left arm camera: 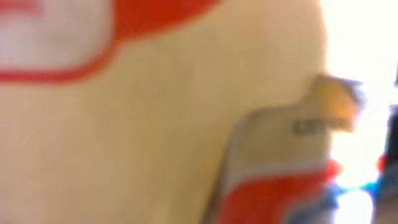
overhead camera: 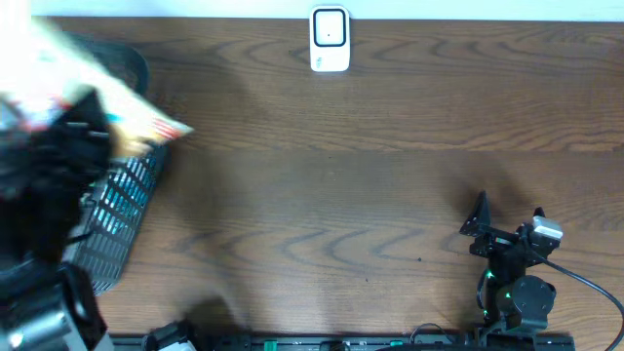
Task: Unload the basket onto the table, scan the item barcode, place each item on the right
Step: 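Lift the snack bag out and place it on the table center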
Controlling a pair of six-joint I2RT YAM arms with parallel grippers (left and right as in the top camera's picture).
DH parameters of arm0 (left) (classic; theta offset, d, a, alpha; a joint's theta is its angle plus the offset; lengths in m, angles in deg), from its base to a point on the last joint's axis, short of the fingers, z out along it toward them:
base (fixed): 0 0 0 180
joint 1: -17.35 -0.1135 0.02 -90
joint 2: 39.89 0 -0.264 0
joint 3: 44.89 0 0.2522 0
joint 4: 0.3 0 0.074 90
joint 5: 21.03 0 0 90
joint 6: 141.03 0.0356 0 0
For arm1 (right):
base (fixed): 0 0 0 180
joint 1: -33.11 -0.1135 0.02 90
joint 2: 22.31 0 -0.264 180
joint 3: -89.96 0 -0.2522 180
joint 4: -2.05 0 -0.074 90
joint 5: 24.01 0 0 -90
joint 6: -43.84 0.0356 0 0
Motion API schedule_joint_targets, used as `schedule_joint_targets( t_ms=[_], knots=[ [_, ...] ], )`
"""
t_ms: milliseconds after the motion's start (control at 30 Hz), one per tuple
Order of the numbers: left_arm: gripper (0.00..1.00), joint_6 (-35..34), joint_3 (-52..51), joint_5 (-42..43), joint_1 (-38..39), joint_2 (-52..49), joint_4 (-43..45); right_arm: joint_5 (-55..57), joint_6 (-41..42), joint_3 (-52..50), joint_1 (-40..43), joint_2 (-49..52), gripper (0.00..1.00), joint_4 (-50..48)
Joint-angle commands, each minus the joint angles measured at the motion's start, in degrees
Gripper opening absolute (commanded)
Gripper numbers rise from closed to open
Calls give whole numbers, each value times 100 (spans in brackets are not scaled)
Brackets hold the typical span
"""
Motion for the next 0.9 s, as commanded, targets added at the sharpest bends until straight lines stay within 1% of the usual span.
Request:
schedule_joint_targets(
  t_ms=[0,100,200,300,400,533,633,700,800,867],
  knots=[
    [36,732,-227,-170,1250,-280,-514,33,24,-4,-48,-11,99,24],
    [36,929,-487,-1401,2479,-706,-1106,33,24,-4,-48,-11,99,22],
    [36,933,-774,-2404,3486,-1287,-1241,31,24,-4,-48,-11,99,24],
    [36,933,-935,-3303,4310,-2004,-1217,31,24,-4,-48,-11,99,24],
    [36,927,-957,-3989,4848,-2798,-1086,31,24,-4,-48,-11,99,24],
    [36,896,-957,-4068,5108,-3694,-743,33,24,-4,-48,-11,99,24],
    [36,723,-957,-4068,5119,-4124,-662,33,24,-4,-48,-11,99,24],
    [36,708,-957,-4044,5119,-4297,-684,31,24,-4,-48,-11,99,22],
    [36,710,-951,-3912,5130,-4256,-881,33,24,-4,-48,-11,99,24],
    [47,710,-949,-3895,5130,-4079,-1130,33,24,-4,-48,-11,99,24]
  ],
)
